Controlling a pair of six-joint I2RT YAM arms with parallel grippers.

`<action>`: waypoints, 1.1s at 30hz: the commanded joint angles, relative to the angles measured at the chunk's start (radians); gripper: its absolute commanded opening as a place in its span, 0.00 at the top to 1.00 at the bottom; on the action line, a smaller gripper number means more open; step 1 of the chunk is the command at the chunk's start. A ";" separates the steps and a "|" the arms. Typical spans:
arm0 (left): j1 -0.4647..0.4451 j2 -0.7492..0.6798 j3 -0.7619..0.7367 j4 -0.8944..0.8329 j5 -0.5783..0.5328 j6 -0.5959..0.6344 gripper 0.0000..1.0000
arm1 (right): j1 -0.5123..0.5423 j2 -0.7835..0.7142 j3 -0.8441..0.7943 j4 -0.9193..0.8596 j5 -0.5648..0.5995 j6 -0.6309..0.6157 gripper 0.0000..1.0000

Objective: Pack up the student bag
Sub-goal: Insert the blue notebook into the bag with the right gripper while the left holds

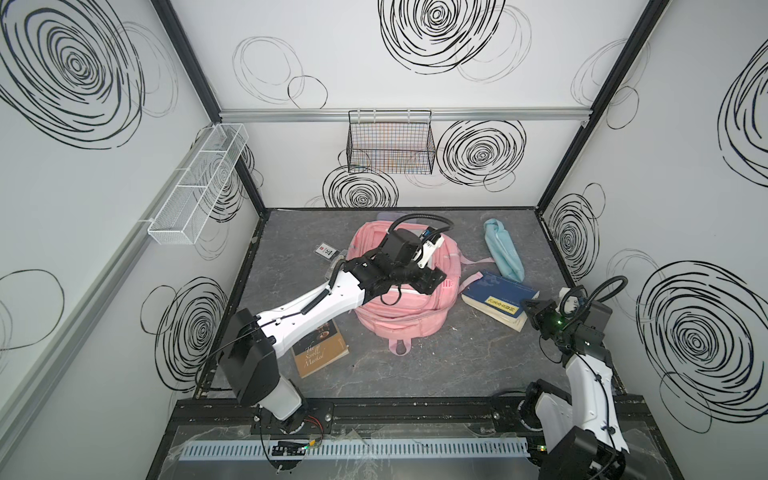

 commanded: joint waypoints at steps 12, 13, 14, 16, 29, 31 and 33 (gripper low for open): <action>0.014 0.070 -0.169 -0.112 0.081 0.282 0.40 | 0.137 -0.009 0.202 -0.089 0.048 -0.027 1.00; 0.015 0.073 -0.167 -0.117 0.084 0.282 0.43 | 0.138 -0.011 0.197 -0.085 0.045 -0.025 1.00; 0.018 0.074 -0.167 -0.113 0.089 0.279 0.47 | 0.140 -0.011 0.193 -0.083 0.039 -0.022 1.00; 0.020 0.072 -0.173 -0.105 0.100 0.275 0.57 | 0.146 -0.015 0.188 -0.079 0.032 -0.017 1.00; 0.060 -0.032 -0.059 -0.069 0.084 0.074 1.00 | 0.275 -0.063 0.276 -0.107 0.010 0.089 1.00; 0.060 -0.081 -0.044 -0.016 0.030 0.002 1.00 | 0.300 -0.084 0.318 -0.109 0.014 0.127 1.00; 0.062 -0.110 -0.024 0.017 -0.022 -0.060 1.00 | 0.315 -0.099 0.364 -0.120 0.010 0.163 1.00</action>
